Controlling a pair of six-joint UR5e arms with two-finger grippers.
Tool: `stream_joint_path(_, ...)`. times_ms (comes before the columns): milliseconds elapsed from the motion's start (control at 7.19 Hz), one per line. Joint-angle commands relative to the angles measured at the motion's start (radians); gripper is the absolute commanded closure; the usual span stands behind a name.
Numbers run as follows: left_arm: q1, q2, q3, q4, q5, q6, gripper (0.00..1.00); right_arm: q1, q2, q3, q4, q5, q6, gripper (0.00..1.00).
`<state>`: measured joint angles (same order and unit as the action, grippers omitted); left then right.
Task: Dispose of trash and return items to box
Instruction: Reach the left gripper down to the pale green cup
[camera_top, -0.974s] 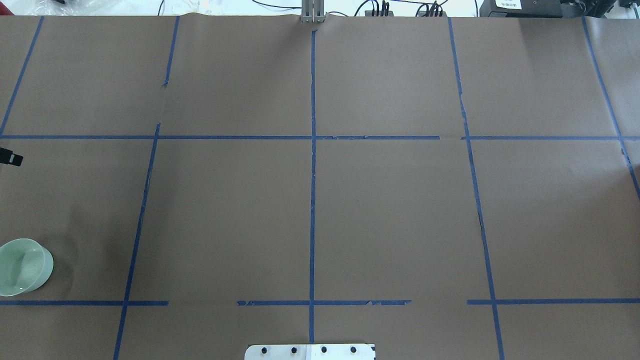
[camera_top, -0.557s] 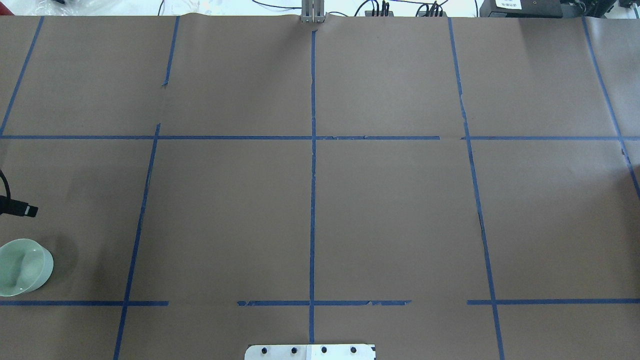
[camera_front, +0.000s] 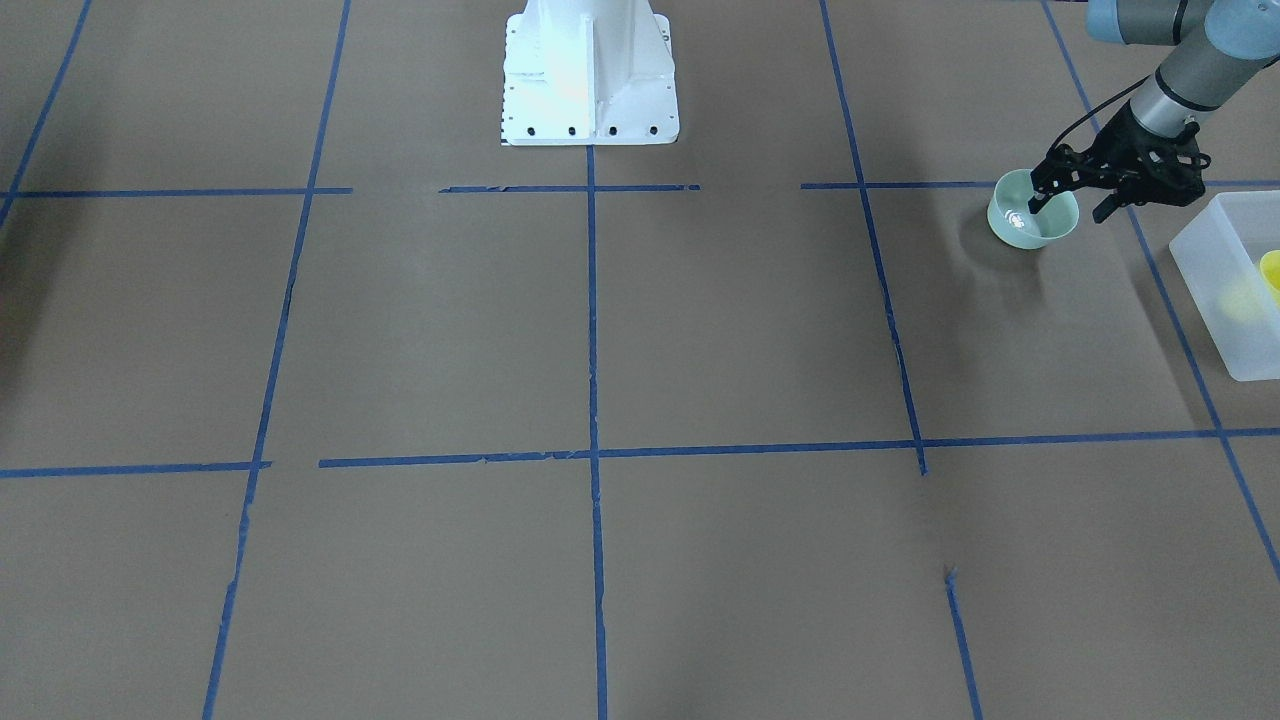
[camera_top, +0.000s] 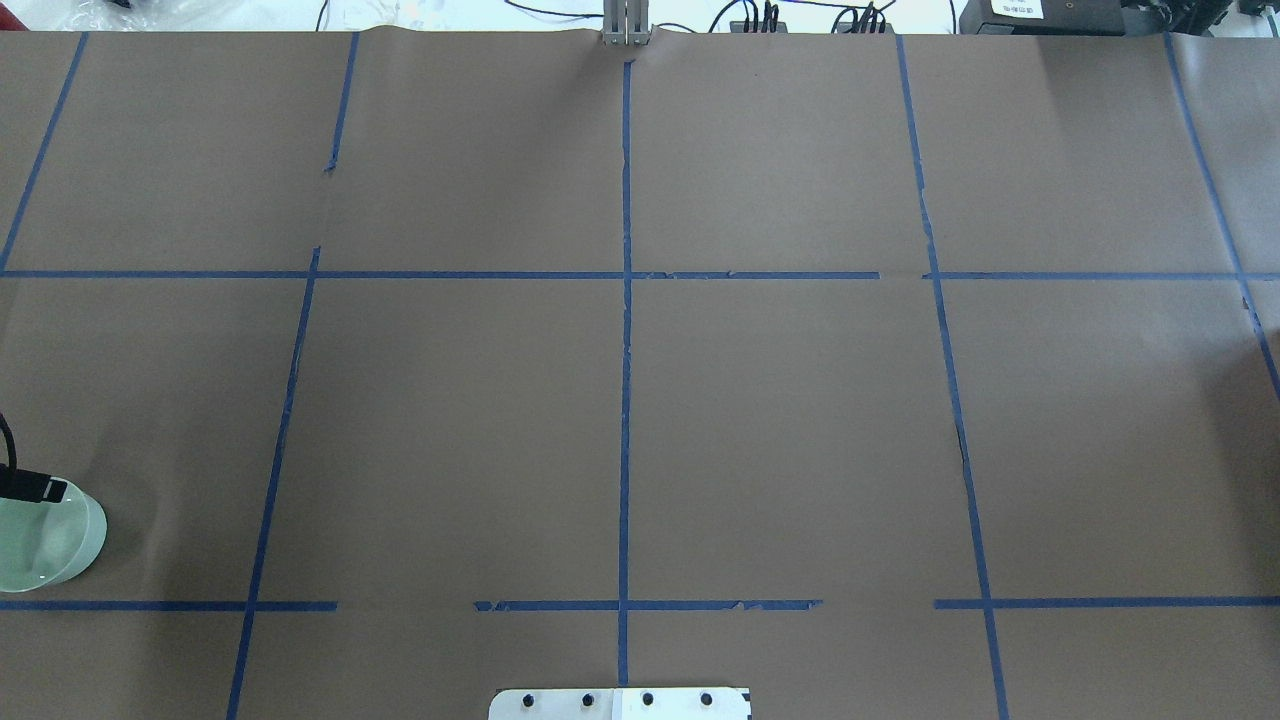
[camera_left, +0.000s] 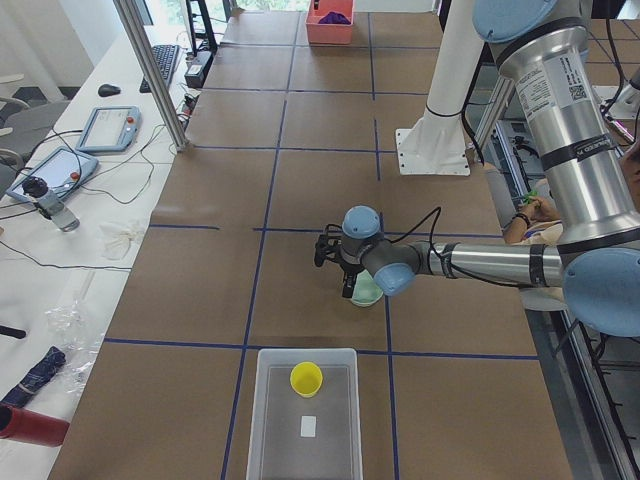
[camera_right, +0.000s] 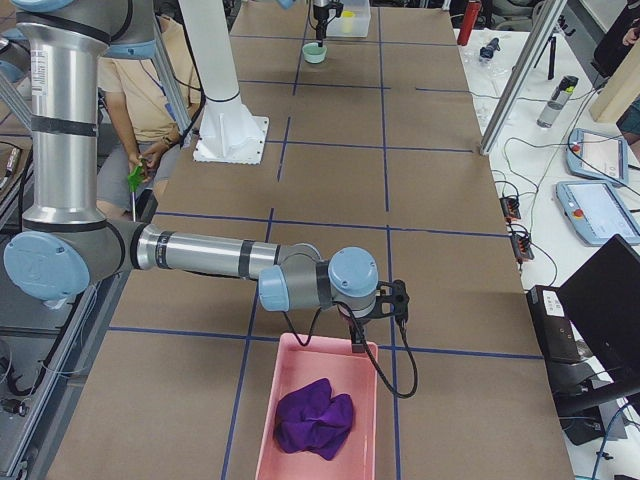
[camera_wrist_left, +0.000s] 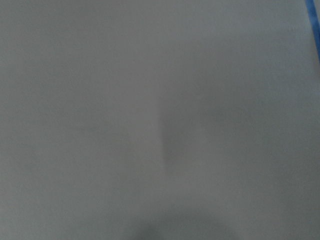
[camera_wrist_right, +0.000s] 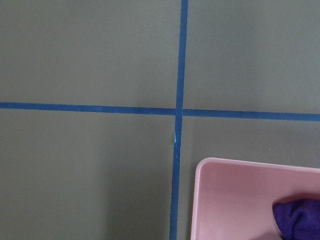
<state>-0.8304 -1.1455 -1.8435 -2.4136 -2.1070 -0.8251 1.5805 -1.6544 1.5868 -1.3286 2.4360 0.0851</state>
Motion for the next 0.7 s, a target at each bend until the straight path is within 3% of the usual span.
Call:
stream_joint_path(0, 0.022, 0.018, 0.013, -0.004, 0.009, -0.003, 0.00, -0.004, 0.001, 0.005, 0.000, 0.003, 0.004, 0.00)
stream_joint_path(418, 0.062, 0.009, 0.061, -0.027, 0.007, -0.002, 0.00, -0.004, 0.001, 0.005, 0.000, 0.020, 0.005, 0.00)
stream_joint_path(557, 0.072, 0.007, 0.104, -0.086, 0.005, -0.003, 0.00, -0.005, 0.001, 0.005, -0.001, 0.020, 0.004, 0.00)
